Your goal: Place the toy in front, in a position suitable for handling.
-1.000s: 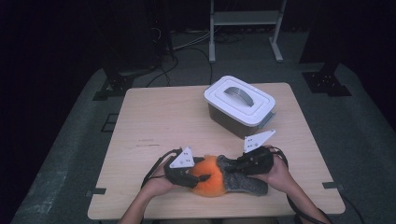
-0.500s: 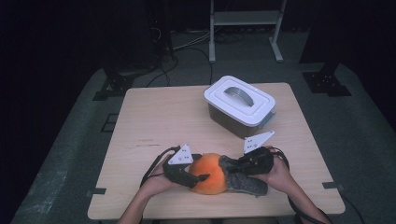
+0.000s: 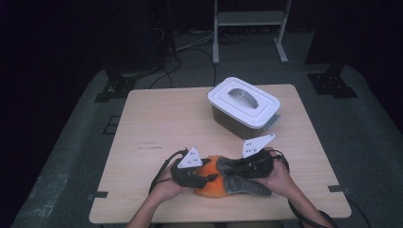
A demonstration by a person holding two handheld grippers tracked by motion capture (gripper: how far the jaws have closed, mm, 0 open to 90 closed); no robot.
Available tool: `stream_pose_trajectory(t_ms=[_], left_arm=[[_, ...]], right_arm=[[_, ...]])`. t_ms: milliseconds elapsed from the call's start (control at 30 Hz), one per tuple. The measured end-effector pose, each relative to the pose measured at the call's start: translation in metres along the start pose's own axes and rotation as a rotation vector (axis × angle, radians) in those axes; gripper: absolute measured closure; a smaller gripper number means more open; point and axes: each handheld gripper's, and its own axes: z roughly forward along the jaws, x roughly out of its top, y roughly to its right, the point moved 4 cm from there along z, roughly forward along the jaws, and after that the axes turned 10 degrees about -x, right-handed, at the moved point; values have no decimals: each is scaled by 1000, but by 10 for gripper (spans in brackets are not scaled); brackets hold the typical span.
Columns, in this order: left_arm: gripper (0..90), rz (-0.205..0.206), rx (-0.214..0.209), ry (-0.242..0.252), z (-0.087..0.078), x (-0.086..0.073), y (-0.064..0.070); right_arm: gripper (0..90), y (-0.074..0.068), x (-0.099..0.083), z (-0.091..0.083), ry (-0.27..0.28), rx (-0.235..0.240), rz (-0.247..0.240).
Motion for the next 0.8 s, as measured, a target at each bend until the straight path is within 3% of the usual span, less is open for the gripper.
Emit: stream_pose_trajectory(t_ms=[67,167,267,333,433,533,633,700,800], left_arm=[[409,-5,-14,7,0,1,0],[315,4,-36,-1,-2,1,0],[265,23,-38,-24,-2,-1,1],[268,11,-42,-22,-2,-2,0],[365,9,-32,-14,-2,-2,0],[420,3,2,-14,-1,-1,0],[430,-28,23,12,2,2,0],[429,-50,35,26,4,3,0],[411,-47,30,15,4,4,2]], right_arm=[[773,2,-2,0,-9,-8,0],[774,4,-9,2,-41,-34,-25],[774,11,-15,1,-51,-42,-3],[774,15,-19,0,-66,-60,15],[774,20,-23,-2,-61,-55,42],[775,18,-18,-7,-41,-49,40],[775,10,-6,-13,15,-16,30],[774,4,-2,-11,14,-10,8],[775,2,-6,-3,-21,-13,-4]])
